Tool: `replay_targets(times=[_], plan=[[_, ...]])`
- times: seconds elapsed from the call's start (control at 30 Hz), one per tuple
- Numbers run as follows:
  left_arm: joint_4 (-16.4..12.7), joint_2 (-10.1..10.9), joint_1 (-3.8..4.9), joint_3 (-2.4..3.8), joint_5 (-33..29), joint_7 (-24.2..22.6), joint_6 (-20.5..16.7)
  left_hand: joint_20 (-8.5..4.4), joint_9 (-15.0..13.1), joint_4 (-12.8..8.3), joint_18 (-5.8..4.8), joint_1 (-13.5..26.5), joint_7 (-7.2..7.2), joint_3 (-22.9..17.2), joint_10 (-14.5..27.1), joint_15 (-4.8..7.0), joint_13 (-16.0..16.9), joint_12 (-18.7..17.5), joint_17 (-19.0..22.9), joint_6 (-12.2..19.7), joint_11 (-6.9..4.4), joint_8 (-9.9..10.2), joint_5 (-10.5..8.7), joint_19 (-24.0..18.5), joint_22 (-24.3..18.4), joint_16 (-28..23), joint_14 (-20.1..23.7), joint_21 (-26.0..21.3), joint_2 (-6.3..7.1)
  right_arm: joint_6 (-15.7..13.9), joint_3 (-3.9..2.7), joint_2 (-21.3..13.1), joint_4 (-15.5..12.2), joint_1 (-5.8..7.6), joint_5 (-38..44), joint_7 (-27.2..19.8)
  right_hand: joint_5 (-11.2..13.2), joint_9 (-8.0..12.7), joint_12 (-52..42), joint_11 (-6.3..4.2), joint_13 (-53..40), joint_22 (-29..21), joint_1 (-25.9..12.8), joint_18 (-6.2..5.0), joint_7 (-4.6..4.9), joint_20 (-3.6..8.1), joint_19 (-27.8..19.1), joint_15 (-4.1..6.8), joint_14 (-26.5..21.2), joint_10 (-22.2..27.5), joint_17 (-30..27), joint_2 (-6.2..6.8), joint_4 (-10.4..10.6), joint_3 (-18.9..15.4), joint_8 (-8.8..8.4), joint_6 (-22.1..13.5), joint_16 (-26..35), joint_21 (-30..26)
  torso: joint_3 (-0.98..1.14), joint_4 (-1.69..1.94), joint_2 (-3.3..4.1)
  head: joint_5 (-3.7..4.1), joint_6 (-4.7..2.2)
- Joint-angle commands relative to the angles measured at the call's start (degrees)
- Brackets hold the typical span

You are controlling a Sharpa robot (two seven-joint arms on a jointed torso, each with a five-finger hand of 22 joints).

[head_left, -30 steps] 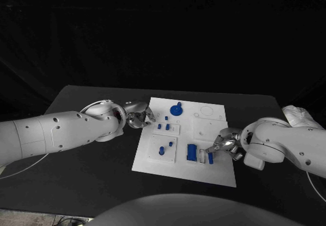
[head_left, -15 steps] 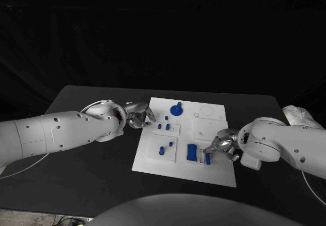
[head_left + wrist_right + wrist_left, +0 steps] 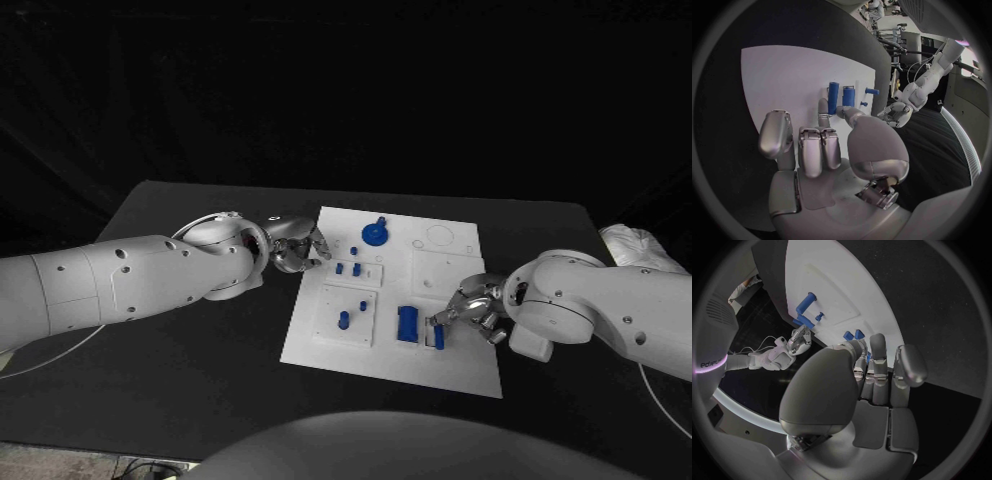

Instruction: Assemble the parts on the task board

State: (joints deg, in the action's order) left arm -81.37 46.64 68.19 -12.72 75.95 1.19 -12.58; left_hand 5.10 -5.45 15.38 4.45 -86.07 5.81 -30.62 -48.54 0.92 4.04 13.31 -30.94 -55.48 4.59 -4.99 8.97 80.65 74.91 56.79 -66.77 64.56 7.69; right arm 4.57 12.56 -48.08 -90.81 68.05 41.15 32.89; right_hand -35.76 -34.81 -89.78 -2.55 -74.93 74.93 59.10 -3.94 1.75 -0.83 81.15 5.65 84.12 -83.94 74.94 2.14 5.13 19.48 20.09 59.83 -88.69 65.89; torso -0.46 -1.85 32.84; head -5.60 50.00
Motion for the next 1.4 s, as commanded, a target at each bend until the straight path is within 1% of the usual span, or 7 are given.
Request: replay_targets(times=[0.03, 0.1, 0.43, 0.93, 1.03, 1.27, 1.4], plan=[[-0.1, -0.1, 0.01, 0.03, -0.2, 0.1, 0.9, 0.16, 0.0, 0.1, 0.51, -0.2, -0.09, -0.4, -0.4, -0.05, 0.0, -0.3, 0.1, 0.5, -0.15, 0.0, 0.17, -0.4, 8.6, -0.3, 0.2, -0.3, -0.21, 0.3, 0.02, 0.1, 0.1, -0.09, -0.4, 0.0, 1.3, -0.3, -0.2, 0.19, -15.1, 8.2, -0.6, -1.1, 0.01, -0.08, -0.4, -0.14, 5.2, -6.1, 13.0, -0.15, -1.3, 1.6, -0.58, -0.4, 0.3, -0.5, -0.01, 0.01, 0.0, -0.04, 0.0], [-0.1, -0.1, 0.01, 0.03, -0.2, 0.1, 0.9, 0.17, 0.0, 0.1, 0.51, -0.2, -0.09, -0.4, -0.4, -0.06, 0.0, -0.3, 0.1, 0.5, -0.14, 0.0, 0.17, -0.4, 8.5, -0.3, 0.2, -0.4, -0.21, 0.3, 0.02, 0.1, 0.1, -0.11, -0.4, 0.0, 2.1, -0.4, -0.2, 0.21, -15.1, 8.2, -0.7, -1.13, 0.03, -0.11, -0.5, -0.16, 5.2, -6.1, 13.0, -0.18, -1.3, 1.5, -0.71, -0.4, 0.3, -0.6, -0.02, -0.04, -0.02, -0.08, 0.0], [0.0, -0.2, 0.01, 0.03, -0.3, 0.1, 0.9, 0.17, 0.0, 0.1, 0.52, -0.2, -0.09, -0.4, -0.4, -0.07, 0.0, -0.3, 0.1, 0.5, -0.11, 0.0, 0.17, -0.5, 8.5, -0.4, 0.2, -0.4, -0.21, -0.4, 0.02, 0.3, 0.3, -0.34, -0.4, -0.4, 8.1, -1.4, -0.2, 0.44, -15.1, 8.0, -2.1, -1.26, 0.25, -0.32, -0.7, -0.36, 5.1, -6.1, 12.6, -0.65, -0.5, 0.7, -1.93, -0.5, 0.7, -1.5, 0.0, -0.01, -0.03, -0.13, 0.0], [0.2, -0.3, -0.02, 0.03, -0.3, 0.3, 1.5, 0.19, -0.1, 0.1, 0.53, -0.2, -0.08, -0.4, -0.4, -0.09, 0.0, -0.3, 0.1, 0.5, -0.08, 0.0, 0.17, -0.5, 8.5, -0.4, 0.3, -0.5, -0.21, -1.8, 0.02, 0.1, 0.3, -0.39, 0.0, -0.9, 9.2, -1.7, -0.2, 0.54, -15.1, 7.9, -2.8, -1.36, 0.37, -0.38, -0.8, -0.43, 5.0, -6.1, 12.2, -0.93, 0.2, 0.4, -2.43, -0.6, 0.9, -2.1, -0.01, -0.05, -0.02, -0.26, 0.0], [0.2, -0.3, -0.04, 0.02, -0.3, 0.3, 1.6, 0.19, -0.1, 0.1, 0.53, -0.2, -0.08, -0.4, -0.4, -0.09, 0.0, -0.3, 0.1, 0.5, -0.08, 0.0, 0.17, -0.5, 8.5, -0.4, 0.3, -0.5, -0.21, -2.0, 0.02, 0.1, 0.2, -0.4, 0.4, -0.9, 12.0, -1.9, -0.2, 0.69, -15.1, 7.9, -3.4, -1.37, 0.54, -0.47, -0.9, -0.55, 5.0, -6.1, 12.2, -0.88, 0.5, -0.2, -2.99, -1.0, 1.0, -2.3, -0.01, -0.03, -0.01, -0.24, 0.0], [0.3, -0.4, -0.09, 0.02, -0.3, 0.5, 1.8, 0.2, -0.1, 0.1, 0.55, -0.2, -0.06, -0.4, -0.5, -0.11, 0.0, -0.3, 0.1, 0.4, -0.06, -0.1, 0.17, -0.5, 8.5, -0.4, 0.3, -0.6, -0.23, -1.8, 0.02, 0.2, 0.1, -0.45, 0.6, -0.8, 21.5, -2.4, -0.2, 1.09, -15.1, 7.9, -5.5, -1.36, 0.98, -0.76, -0.7, -0.89, 4.9, -6.1, 12.1, -0.43, 2.1, -2.7, -4.04, -1.3, 1.1, -2.5, 0.0, -0.02, -0.01, -0.18, 0.0], [0.4, -0.4, -0.12, 0.02, -0.4, 0.5, 1.9, 0.22, -0.1, 0.1, 0.55, -0.2, 0.02, -0.4, -0.5, -0.14, 0.0, -0.3, 0.1, 0.4, -0.04, -0.1, 0.17, -0.6, 8.5, -0.4, 0.4, -0.7, -0.26, -1.7, 0.02, 0.1, 0.0, -0.47, 0.6, -0.9, 25.8, -2.8, -0.2, 1.15, -15.1, 7.9, -6.2, -1.38, 1.03, -0.86, -0.7, -0.95, 4.9, -6.1, 12.1, -0.39, 2.6, -4.0, -4.5, -1.3, 1.1, -2.6, 0.02, 0.02, -0.06, -0.27, 0.0]])
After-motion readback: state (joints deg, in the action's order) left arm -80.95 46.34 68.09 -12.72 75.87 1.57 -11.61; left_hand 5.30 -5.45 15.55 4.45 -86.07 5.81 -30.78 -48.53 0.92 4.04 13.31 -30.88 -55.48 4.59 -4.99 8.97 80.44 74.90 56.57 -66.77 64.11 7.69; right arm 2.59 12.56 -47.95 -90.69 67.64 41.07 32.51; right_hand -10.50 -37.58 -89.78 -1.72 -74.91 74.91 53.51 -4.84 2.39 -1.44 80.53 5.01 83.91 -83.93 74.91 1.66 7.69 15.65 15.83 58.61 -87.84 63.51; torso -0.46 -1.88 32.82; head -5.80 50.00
